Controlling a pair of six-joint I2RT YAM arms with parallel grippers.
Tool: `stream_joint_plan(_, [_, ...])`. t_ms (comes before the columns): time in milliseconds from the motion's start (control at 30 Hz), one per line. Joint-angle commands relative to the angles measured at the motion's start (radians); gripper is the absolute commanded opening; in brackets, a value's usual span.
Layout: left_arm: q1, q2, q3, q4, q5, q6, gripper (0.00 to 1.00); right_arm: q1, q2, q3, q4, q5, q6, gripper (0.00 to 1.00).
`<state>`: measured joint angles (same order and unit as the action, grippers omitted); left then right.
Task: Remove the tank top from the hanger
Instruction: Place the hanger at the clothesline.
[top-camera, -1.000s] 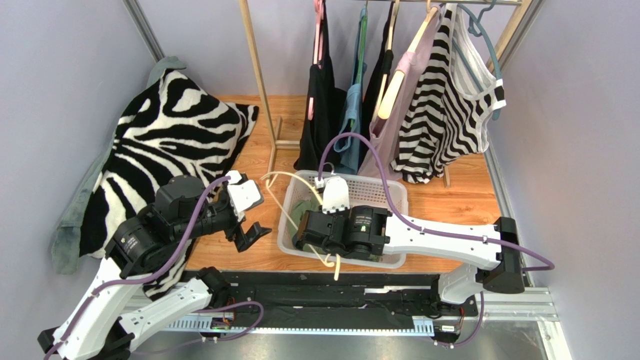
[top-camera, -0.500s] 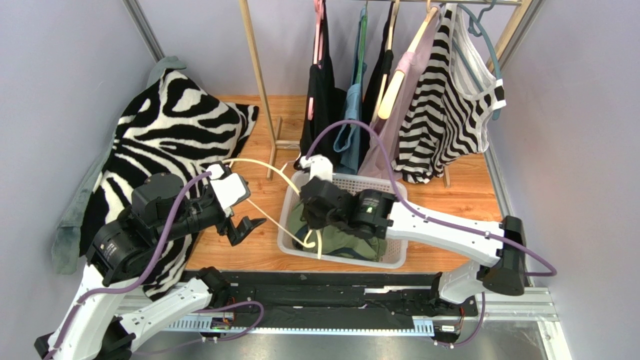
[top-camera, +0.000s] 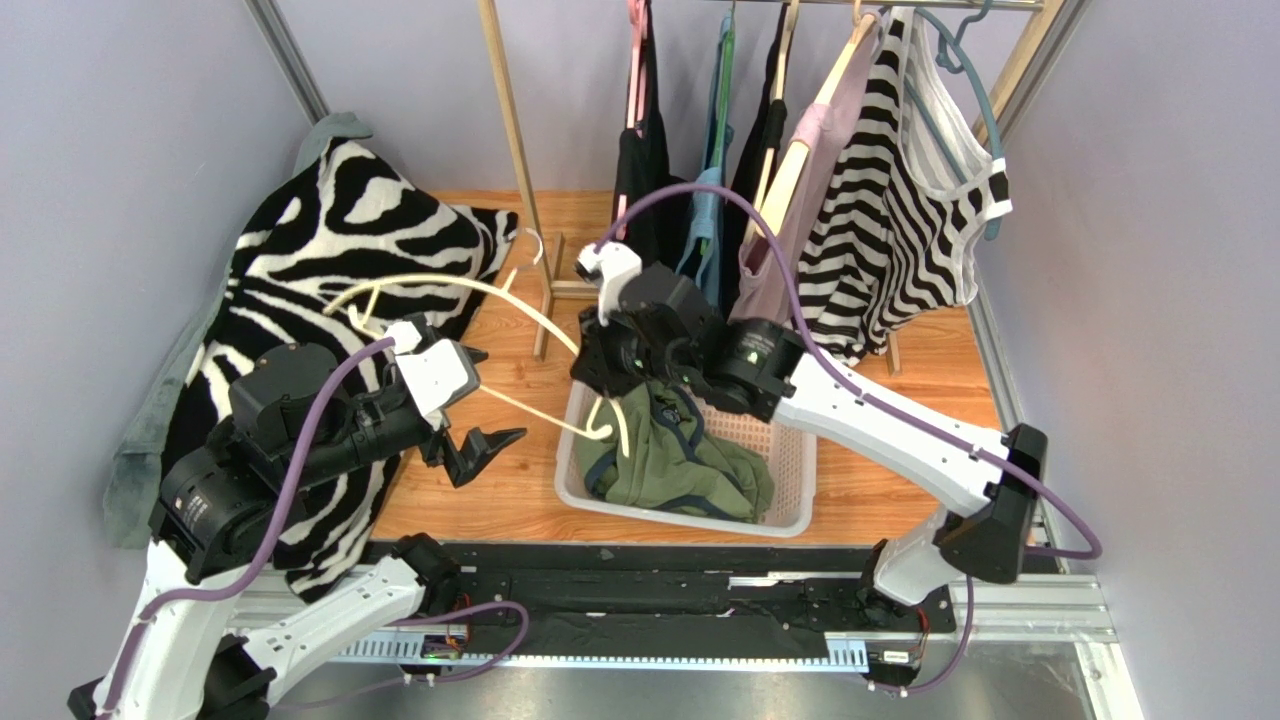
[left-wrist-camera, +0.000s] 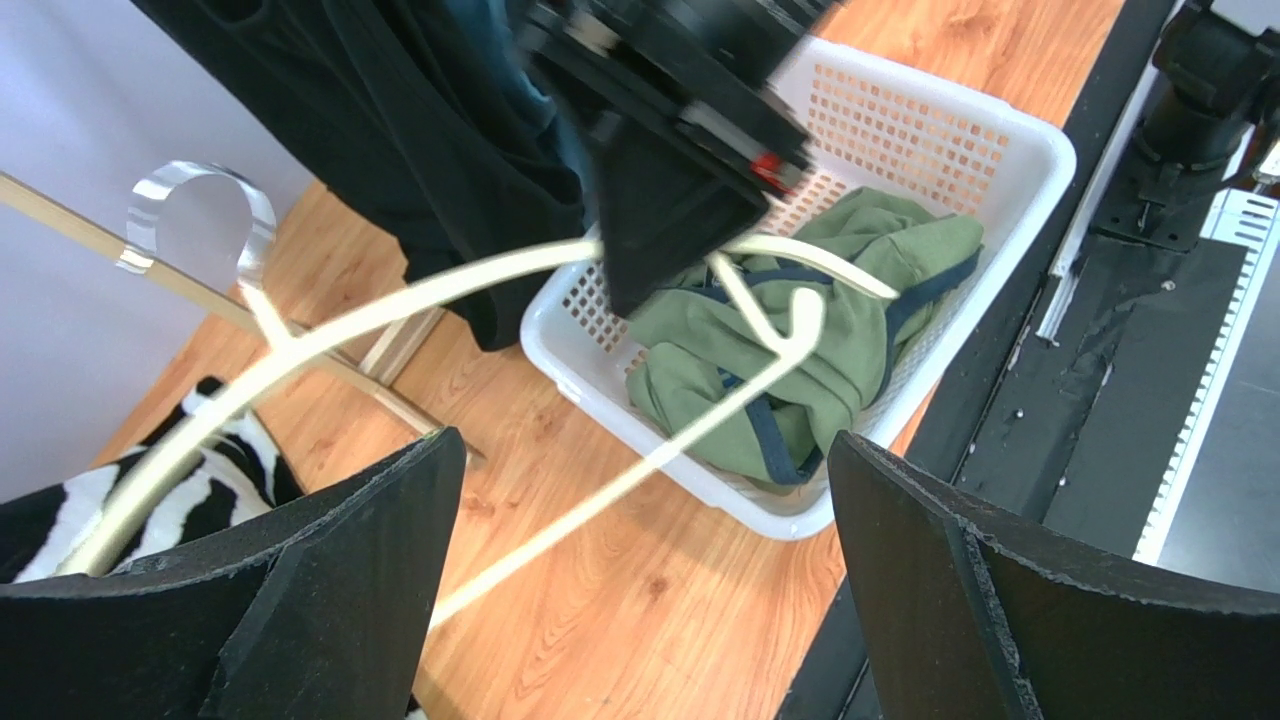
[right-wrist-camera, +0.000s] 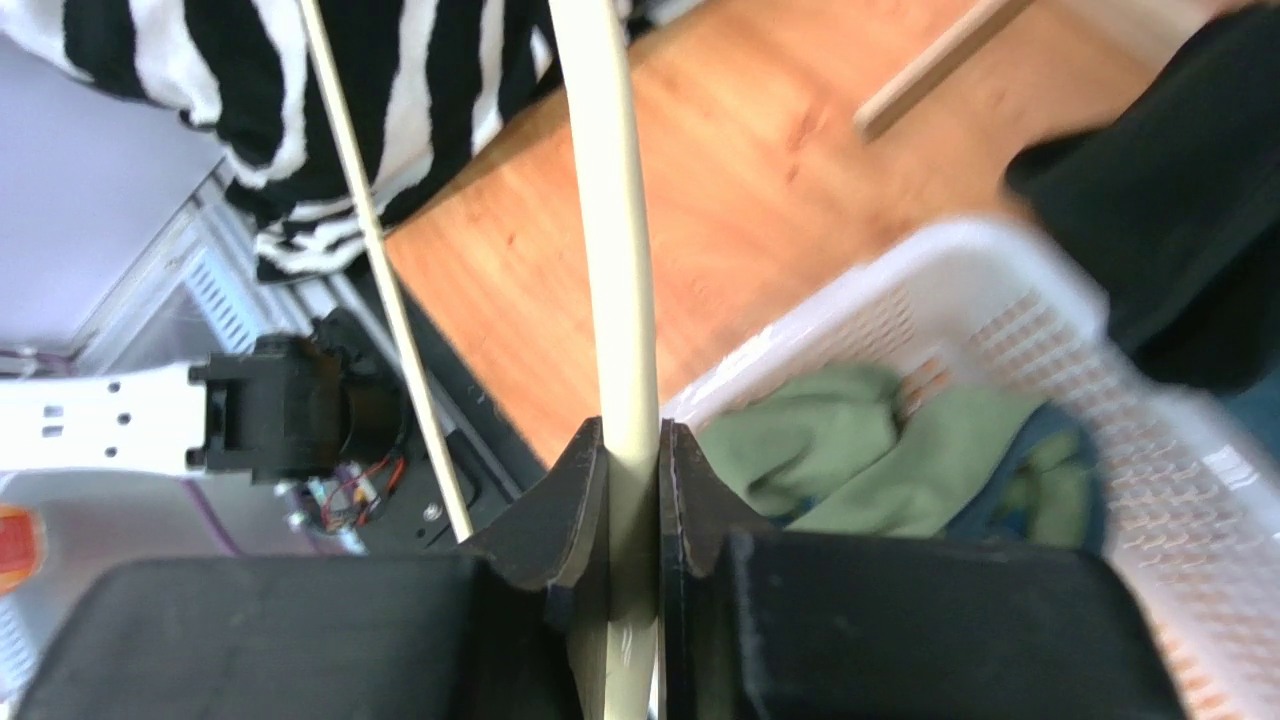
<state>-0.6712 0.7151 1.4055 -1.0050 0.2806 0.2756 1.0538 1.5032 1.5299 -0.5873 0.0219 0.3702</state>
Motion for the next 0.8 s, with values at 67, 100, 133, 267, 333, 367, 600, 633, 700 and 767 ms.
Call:
stream_joint_plan(67, [0.013, 0.017, 0.049, 0.020, 0.020, 0.010, 0.99, -0.011, 0.135, 0.384, -0.222, 0.208, -0.149, 0.00])
stream_joint_plan(100, [0.013, 0.018, 0.052, 0.022, 0.016, 0.010, 0.99, -0.005, 0.135, 0.398, -0.280, 0.245, -0.149, 0.00])
stream_joint_plan(133, [0.013, 0.020, 0.052, 0.023, 0.017, 0.011, 0.99, -0.002, 0.127, 0.395, -0.293, 0.332, -0.152, 0.00])
stream_joint_plan(267, [0.015, 0.026, 0.052, 0.028, 0.023, 0.008, 0.99, 0.024, 0.052, 0.375, -0.324, 0.570, -0.184, 0.00])
stream_joint_plan(333, [0.013, 0.033, 0.056, 0.029, 0.028, 0.007, 0.99, 0.055, 0.035, 0.404, -0.370, 0.727, -0.220, 0.00])
stream_joint_plan(367, [0.016, 0.038, 0.061, 0.029, 0.028, 0.005, 0.99, 0.063, 0.040, 0.465, -0.429, 0.774, -0.227, 0.00])
stream_joint_plan(600, [0.030, 0.060, 0.092, 0.028, 0.038, 0.001, 0.99, 0.166, 0.146, 0.697, -0.647, 1.140, -0.274, 0.00])
stream_joint_plan(633, [0.035, 0.060, 0.092, 0.028, 0.042, -0.001, 0.99, 0.173, 0.167, 0.720, -0.673, 1.200, -0.272, 0.00])
stream_joint_plan(700, [0.038, 0.061, 0.089, 0.028, 0.048, -0.006, 0.99, 0.199, 0.184, 0.778, -0.718, 1.283, -0.281, 0.00])
stream_joint_plan(767, [0.041, 0.063, 0.090, 0.029, 0.051, -0.004, 0.99, 0.216, 0.201, 0.803, -0.723, 1.335, -0.319, 0.00])
